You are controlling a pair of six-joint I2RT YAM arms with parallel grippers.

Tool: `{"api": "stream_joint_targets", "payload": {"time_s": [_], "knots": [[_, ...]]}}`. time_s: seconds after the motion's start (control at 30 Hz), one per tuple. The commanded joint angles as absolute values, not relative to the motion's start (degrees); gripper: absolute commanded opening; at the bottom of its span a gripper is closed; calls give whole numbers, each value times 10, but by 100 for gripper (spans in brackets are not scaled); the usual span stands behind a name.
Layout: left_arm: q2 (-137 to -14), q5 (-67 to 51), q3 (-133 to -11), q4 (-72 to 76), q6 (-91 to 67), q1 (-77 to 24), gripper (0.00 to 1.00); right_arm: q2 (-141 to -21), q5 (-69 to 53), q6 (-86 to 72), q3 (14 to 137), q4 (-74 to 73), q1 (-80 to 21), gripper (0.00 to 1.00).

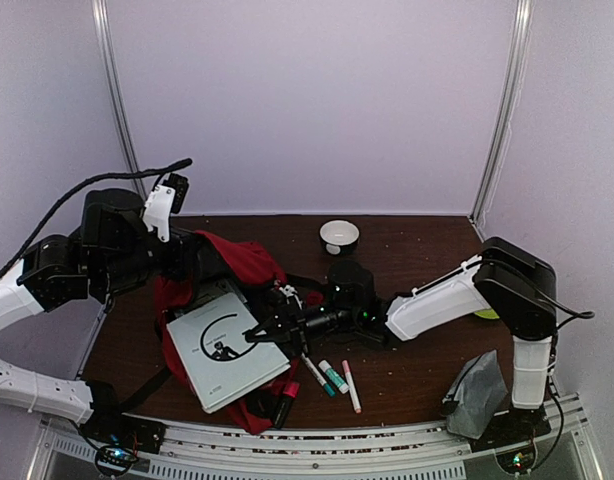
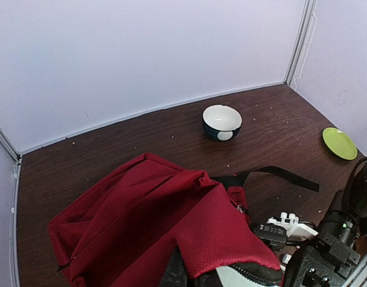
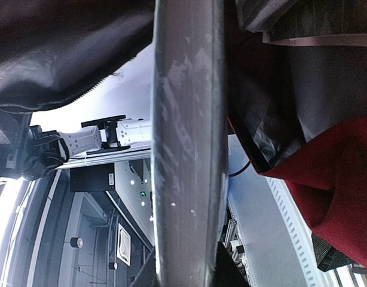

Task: Pack the student bag
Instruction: Place the book in the largest pocket of the bag.

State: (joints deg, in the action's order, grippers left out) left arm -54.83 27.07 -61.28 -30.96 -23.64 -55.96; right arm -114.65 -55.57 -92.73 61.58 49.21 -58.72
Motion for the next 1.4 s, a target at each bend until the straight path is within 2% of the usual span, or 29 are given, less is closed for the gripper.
{"api": "stream_joint_targets", "payload": {"time_s": [0.0,0.17,0.53,0.57,0.73,0.87,1.07,1.13,1.2,1.37], "knots": [[-540,259,-622,-268,-227,-557,0,-1125,-526,-924,640,547,-567,0],[-536,242,-622,-268,-229,-558,0,-1177,-527,-849,722,414,-561,0],[-527,219,-615,-266,-235,-558,0,-1259,-500,-853,798,396,-531,0],[-529,218,-615,-266,-235,-558,0,-1262,-499,-851,801,394,-530,2],[-536,211,-618,-265,-235,-558,0,-1261,-504,-814,820,301,-527,30],[-537,209,-612,-264,-236,-559,0,-1233,-490,-774,801,216,-524,46],[-527,210,-601,-259,-239,-559,0,-1192,-477,-729,773,160,-520,56],[-524,210,-600,-259,-239,-559,0,-1182,-476,-715,770,145,-520,56],[-522,210,-599,-259,-238,-559,0,-1176,-476,-717,762,153,-520,52],[-519,209,-600,-256,-239,-560,0,-1199,-487,-739,785,192,-521,31]]}}
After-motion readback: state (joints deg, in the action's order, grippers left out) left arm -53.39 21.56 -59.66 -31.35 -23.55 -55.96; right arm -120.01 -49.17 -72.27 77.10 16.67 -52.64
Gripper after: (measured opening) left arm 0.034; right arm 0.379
